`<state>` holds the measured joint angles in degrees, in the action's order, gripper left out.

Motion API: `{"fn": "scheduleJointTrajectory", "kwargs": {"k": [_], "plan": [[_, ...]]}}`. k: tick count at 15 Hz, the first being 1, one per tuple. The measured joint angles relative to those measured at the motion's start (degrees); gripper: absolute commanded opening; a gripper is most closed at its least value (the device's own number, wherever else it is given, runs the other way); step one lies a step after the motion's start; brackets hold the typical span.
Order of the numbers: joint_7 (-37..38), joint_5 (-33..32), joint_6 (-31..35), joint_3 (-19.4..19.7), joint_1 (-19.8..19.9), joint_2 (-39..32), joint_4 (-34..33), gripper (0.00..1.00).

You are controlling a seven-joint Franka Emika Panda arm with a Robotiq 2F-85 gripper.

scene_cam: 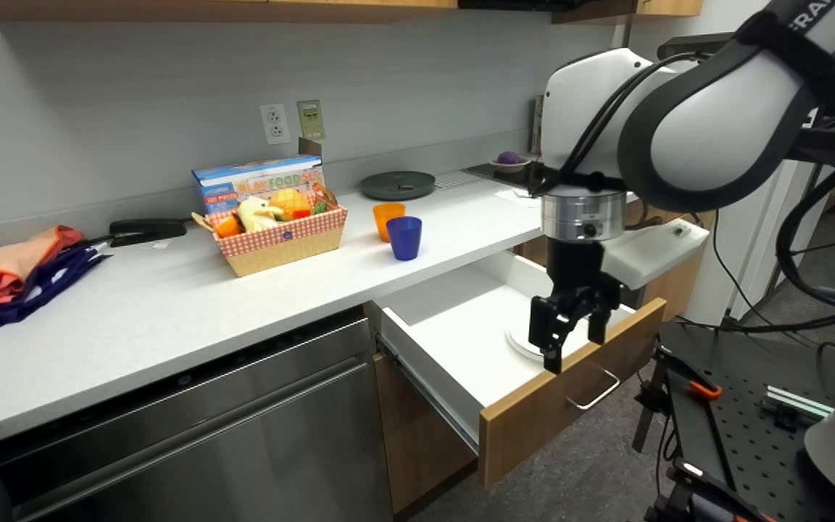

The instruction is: Close the bottom drawer

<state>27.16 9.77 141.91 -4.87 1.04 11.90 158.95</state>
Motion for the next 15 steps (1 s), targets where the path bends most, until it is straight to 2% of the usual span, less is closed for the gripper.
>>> {"fn": "scheduleJointTrajectory", "kwargs": {"k": [5,15], "plan": [[3.16,0.00,6.77,-0.56,-0.35,-7.95,-0.07,1.00],[3.62,2.62,13.68,-0.10,-1.14,-18.98,-1.37,1.00]]}}
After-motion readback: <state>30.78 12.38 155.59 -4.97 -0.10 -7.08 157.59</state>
